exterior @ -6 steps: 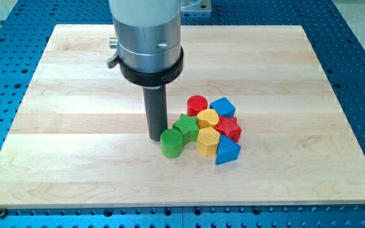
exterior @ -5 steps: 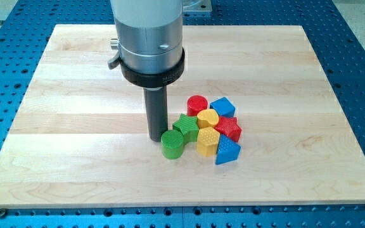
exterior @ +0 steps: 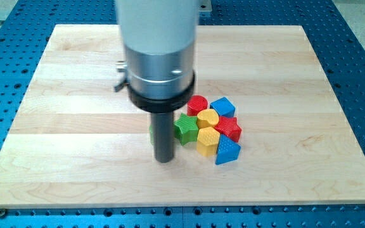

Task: Push the green circle into the red circle

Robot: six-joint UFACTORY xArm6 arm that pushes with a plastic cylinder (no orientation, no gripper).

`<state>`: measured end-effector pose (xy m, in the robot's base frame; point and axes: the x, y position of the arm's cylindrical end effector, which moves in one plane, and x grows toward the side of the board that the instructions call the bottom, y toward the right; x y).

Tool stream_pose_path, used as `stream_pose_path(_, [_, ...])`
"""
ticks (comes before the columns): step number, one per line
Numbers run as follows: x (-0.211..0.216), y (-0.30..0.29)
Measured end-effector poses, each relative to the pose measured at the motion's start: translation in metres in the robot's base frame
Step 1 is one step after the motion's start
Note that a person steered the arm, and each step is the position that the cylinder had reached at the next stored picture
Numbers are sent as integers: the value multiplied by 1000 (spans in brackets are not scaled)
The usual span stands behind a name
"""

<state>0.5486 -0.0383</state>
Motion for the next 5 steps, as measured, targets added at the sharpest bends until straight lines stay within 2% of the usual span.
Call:
stream_pose_path(1, [0, 0])
stream_pose_path(2, [-28, -4])
stream_pose_path(5, [-55, -23])
